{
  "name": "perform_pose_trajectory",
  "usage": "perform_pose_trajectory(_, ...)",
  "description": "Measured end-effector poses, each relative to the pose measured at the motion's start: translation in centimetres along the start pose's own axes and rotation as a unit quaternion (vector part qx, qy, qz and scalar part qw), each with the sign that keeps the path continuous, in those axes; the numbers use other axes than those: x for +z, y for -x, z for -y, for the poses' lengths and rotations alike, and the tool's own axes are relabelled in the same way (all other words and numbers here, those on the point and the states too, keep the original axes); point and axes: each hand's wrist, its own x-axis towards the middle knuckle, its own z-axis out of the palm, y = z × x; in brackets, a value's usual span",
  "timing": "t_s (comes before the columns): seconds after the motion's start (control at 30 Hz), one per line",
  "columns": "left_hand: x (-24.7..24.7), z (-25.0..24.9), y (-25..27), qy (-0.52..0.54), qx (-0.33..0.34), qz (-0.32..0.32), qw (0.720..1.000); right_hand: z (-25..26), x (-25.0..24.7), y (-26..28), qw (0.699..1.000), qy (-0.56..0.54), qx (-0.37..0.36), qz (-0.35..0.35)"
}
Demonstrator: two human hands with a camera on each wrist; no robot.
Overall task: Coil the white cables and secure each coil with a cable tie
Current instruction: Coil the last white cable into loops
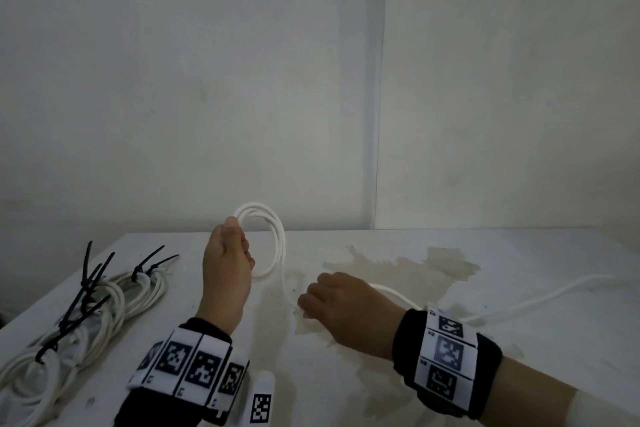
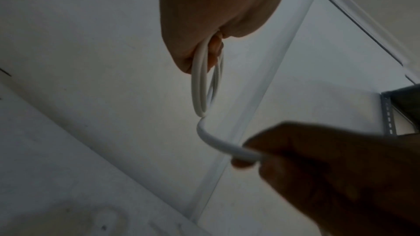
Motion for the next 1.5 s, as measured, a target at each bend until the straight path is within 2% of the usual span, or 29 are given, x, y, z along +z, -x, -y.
perform_pose_trajectory(0.17,0.9,-0.1,0.9,-0.002,-0.011,0.027,1.0,0.5,0.3,-1.1,1.0,0.009,0.016,0.004)
perform_pose_trajectory(0.27,0.6,-0.4,0.6,-0.004,0.002,0.011,1.0,0.3,0.3,-0.9,0.999,0.002,0.037,0.002)
perform_pose_trajectory(0.37,0.0,0.1,0.2,-0.042,0.022,-0.015,0.999,0.7,-0.2,-0.9,1.0,0.004,0.025,-0.007)
perform_pose_trajectory(0.47,-0.1,0.8,0.4,-0.093,0.04,-0.009,0.995,1.2,-0.6,-1.2,0.999,0.0,0.023,-0.023)
perform_pose_trajectory(0.53,0.4,1.1,1.0,-0.099,0.03,0.012,0.995,1.5,-0.9,-1.8,1.0,0.002,0.013,-0.026)
perform_pose_trajectory(0.67,1.3,0.9,2.6,-0.063,-0.039,0.091,0.993,1.6,-1.8,-2.8,0.997,-0.041,-0.013,-0.063)
perform_pose_trajectory(0.77,1.0,0.7,3.0,-0.09,-0.041,0.145,0.984,0.7,-3.0,-3.0,0.996,-0.034,0.008,-0.077)
perform_pose_trajectory(0.87,0.6,0.9,3.1,-0.094,-0.042,0.195,0.975,0.0,-4.2,-3.4,0.996,-0.06,0.045,-0.052)
perform_pose_trajectory(0.93,0.7,0.7,3.4,-0.118,-0.032,0.216,0.969,-0.2,-5.2,-3.8,0.985,-0.135,0.105,-0.014)
perform_pose_trajectory(1.0,0.8,0.7,3.6,-0.132,-0.023,0.235,0.963,-1.0,-5.7,-4.1,0.96,-0.219,0.173,0.031)
perform_pose_trajectory(1.1,0.9,0.2,3.9,-0.11,-0.052,0.258,0.958,-2.1,-6.3,-3.9,0.928,-0.301,0.202,0.087)
perform_pose_trajectory(1.2,1.1,-0.4,3.8,-0.059,-0.108,0.275,0.954,-2.7,-6.8,-4.1,0.906,-0.361,0.201,0.092)
perform_pose_trajectory(1.33,0.7,-0.9,3.1,-0.004,-0.135,0.252,0.958,-3.8,-6.8,-3.4,0.921,-0.301,0.219,0.113)
perform_pose_trajectory(1.4,0.4,-0.9,2.9,0.01,-0.154,0.25,0.956,-4.2,-6.8,-3.1,0.937,-0.255,0.225,0.082)
perform_pose_trajectory(1.5,0.4,-0.7,3.0,0.017,-0.204,0.277,0.939,-4.8,-6.0,-3.0,0.985,-0.07,0.159,0.018)
